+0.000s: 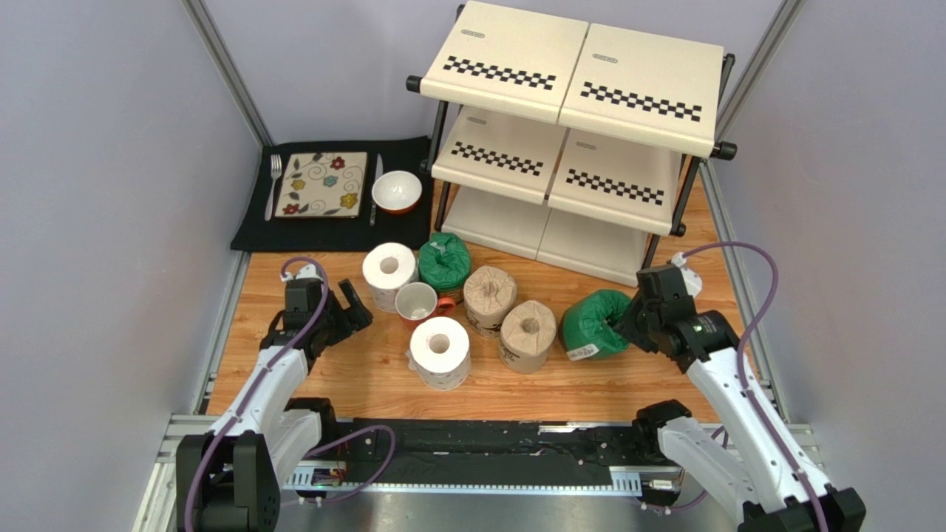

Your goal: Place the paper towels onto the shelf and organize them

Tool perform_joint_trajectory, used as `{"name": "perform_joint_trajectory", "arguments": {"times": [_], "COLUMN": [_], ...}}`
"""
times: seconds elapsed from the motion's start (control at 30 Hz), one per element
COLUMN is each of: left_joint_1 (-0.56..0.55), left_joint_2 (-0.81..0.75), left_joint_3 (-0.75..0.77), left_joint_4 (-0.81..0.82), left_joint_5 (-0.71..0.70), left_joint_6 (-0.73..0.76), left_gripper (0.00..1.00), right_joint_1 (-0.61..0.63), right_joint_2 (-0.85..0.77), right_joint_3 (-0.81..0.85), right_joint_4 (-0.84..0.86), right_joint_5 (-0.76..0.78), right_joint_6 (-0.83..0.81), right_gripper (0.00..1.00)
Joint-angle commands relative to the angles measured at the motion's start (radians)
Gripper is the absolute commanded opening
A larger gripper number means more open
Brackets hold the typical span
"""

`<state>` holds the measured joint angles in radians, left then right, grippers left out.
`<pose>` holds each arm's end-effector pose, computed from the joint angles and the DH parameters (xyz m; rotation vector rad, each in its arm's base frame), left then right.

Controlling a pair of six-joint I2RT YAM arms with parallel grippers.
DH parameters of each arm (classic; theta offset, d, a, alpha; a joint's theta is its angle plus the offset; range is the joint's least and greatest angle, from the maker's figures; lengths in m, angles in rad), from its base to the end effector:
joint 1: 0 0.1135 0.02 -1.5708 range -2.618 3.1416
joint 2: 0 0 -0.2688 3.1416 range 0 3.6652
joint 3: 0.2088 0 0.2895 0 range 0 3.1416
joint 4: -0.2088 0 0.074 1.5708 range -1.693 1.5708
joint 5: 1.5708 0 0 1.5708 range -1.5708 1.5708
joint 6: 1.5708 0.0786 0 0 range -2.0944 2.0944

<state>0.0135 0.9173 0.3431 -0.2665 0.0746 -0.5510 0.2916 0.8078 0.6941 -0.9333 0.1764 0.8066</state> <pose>0.2287 -0.0028 0.1099 -0.6451 2.3492 -0.3348 0.1937 0.0438 0.2042 0.7218 2.4989 0.1677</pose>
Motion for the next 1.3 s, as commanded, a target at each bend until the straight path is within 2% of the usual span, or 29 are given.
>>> {"name": "perform_joint_trajectory", "arguments": {"times": [0.0,0.1,0.2,0.43,0.53,0.63,0.67,0.77,0.8,0.87,0.9,1.0,1.27], "left_joint_1": [0.002,0.003,0.003,0.002,0.002,0.002,0.003,0.002,0.002,0.003,0.000,0.002,0.003], "left_joint_2": [0.003,0.003,0.002,-0.005,-0.008,-0.009,-0.011,-0.012,-0.014,-0.017,-0.017,-0.028,-0.052], "left_joint_3": [0.023,0.027,0.031,0.036,0.042,0.045,0.043,0.043,0.043,0.043,0.045,0.043,0.062], "left_joint_4": [-0.022,-0.022,-0.030,-0.034,-0.045,-0.051,-0.051,-0.054,-0.056,-0.063,-0.063,-0.069,-0.111], "left_joint_5": [0.021,0.022,0.019,0.021,0.010,0.004,0.004,0.005,0.005,0.005,0.004,-0.002,-0.029], "left_joint_6": [0.011,0.016,0.020,0.014,0.017,0.016,0.014,0.006,0.005,0.005,0.005,0.008,0.036], "left_gripper": [0.95,0.95,0.95,0.95,0.95,0.95,0.95,0.95,0.95,0.94,0.94,0.94,0.94], "right_joint_1": [-0.003,-0.003,-0.005,0.007,0.049,0.093,0.103,0.113,0.113,0.113,0.113,0.112,0.063], "right_joint_2": [-0.085,-0.073,-0.052,0.045,0.091,0.171,0.219,0.313,0.342,0.452,0.491,0.623,0.772], "right_joint_3": [0.232,0.384,0.464,0.611,0.677,0.835,0.942,1.111,1.242,1.388,1.539,1.746,1.871], "right_joint_4": [-0.088,-0.171,-0.177,-0.046,0.022,0.031,0.021,0.013,0.004,-0.048,-0.067,-0.102,-0.024], "right_joint_5": [0.084,0.129,0.074,-0.377,-0.464,-0.523,-0.523,-0.485,-0.456,-0.430,-0.411,-0.365,-0.120], "right_joint_6": [-0.095,-0.133,-0.208,-0.322,-0.349,-0.392,-0.400,-0.417,-0.425,-0.435,-0.445,-0.455,-0.498], "right_gripper": [0.17,0.17,0.17,0.17,0.17,0.17,0.17,0.17,0.17,0.17,0.17,0.18,0.19]}}
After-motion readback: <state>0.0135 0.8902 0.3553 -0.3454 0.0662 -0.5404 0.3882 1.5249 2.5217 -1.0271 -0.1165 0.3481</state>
